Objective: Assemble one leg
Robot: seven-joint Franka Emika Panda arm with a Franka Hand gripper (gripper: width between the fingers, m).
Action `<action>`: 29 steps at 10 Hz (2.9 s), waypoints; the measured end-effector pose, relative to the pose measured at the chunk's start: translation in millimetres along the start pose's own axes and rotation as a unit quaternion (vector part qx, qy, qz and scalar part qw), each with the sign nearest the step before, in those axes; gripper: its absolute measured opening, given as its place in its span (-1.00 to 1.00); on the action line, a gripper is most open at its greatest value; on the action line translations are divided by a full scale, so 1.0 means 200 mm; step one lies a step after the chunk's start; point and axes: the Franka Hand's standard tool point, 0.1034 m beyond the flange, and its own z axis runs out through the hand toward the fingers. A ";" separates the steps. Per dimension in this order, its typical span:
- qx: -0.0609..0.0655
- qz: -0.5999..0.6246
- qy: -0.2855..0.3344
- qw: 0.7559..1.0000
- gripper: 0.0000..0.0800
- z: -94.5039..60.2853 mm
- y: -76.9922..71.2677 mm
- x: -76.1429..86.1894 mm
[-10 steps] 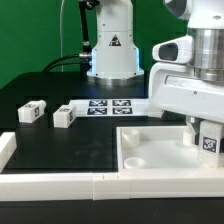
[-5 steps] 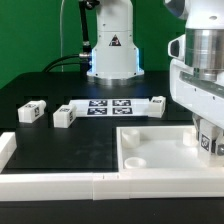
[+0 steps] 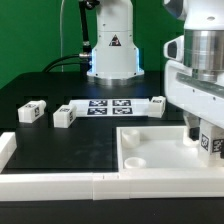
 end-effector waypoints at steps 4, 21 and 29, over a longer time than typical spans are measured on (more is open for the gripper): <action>-0.002 -0.237 0.001 0.971 0.62 0.00 0.00 0.00; -0.006 -0.323 0.006 0.946 -0.34 0.00 0.02 0.03; -0.043 -0.102 0.024 0.994 0.02 -0.01 0.14 0.18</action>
Offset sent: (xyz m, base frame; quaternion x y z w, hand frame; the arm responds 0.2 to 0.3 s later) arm -0.0053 0.0077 0.0004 0.0088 -0.0402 -0.2209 0.9744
